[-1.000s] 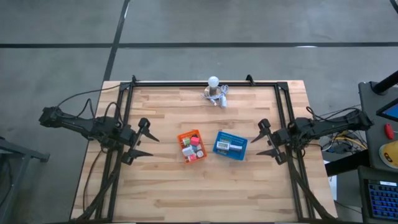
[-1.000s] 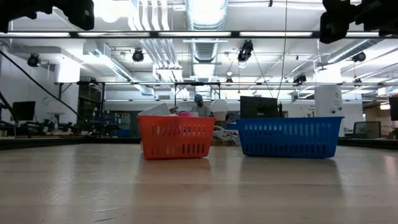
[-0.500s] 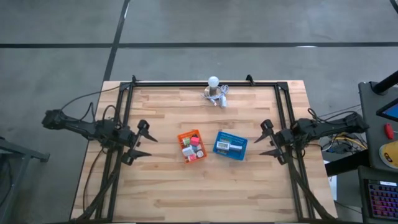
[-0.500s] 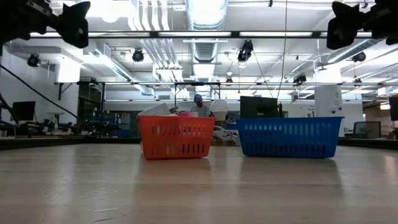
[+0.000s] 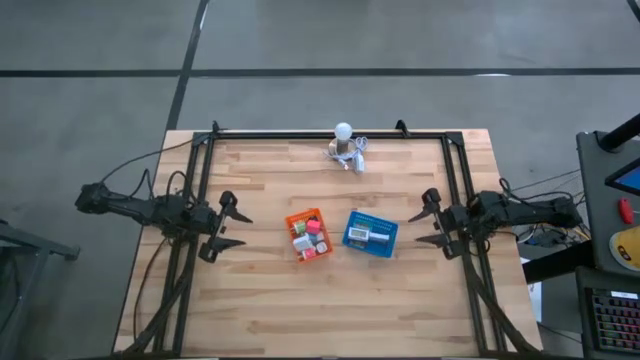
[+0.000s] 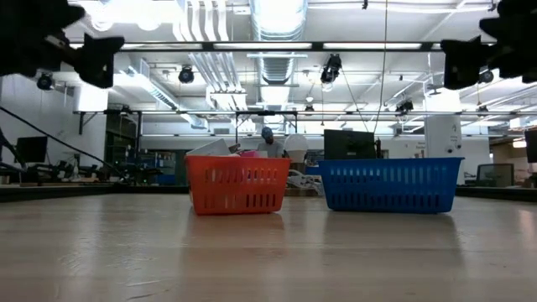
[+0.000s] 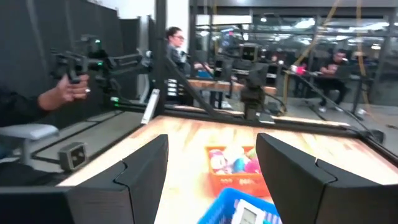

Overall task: Pick & Place Office items
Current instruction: Return to Home Position

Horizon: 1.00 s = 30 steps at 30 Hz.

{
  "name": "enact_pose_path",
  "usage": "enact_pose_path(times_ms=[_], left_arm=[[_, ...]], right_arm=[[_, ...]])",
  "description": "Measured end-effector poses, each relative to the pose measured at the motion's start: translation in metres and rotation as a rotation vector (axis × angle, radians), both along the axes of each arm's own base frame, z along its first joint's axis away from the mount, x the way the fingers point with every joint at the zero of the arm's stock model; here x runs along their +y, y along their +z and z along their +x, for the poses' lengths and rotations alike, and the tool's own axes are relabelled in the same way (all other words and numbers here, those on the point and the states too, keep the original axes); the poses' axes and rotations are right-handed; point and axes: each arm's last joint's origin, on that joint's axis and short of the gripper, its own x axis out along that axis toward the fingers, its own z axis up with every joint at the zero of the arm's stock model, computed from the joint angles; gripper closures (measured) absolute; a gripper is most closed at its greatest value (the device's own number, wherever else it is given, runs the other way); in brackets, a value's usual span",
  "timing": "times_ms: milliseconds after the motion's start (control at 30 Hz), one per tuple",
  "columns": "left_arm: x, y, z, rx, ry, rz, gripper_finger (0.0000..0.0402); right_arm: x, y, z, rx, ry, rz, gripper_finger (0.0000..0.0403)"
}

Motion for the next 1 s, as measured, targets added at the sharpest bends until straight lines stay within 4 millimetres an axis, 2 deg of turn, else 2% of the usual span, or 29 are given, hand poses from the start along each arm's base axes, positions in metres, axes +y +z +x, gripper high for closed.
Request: enact_pose_path(times_ms=[100, 500, 733, 1000], left_arm=[[0.002, -0.009, -0.001, 0.002, 0.047, -0.017, 0.0117], [0.007, -0.016, -0.006, 0.058, 0.146, -0.003, 0.0117], [0.008, -0.016, -0.006, 0.062, 0.168, 0.011, 0.0117], [0.009, -0.020, -0.003, 0.110, 0.235, 0.014, 0.0117]], right_arm=[[-0.003, -0.003, 0.001, 0.019, -0.033, 0.009, 0.0165], [-0.011, -0.008, 0.002, 0.057, -0.152, -0.037, 0.0165], [-0.016, -0.012, 0.003, 0.095, -0.311, -0.058, 0.0165], [-0.016, -0.014, 0.005, 0.123, -0.321, -0.074, 0.0165]])
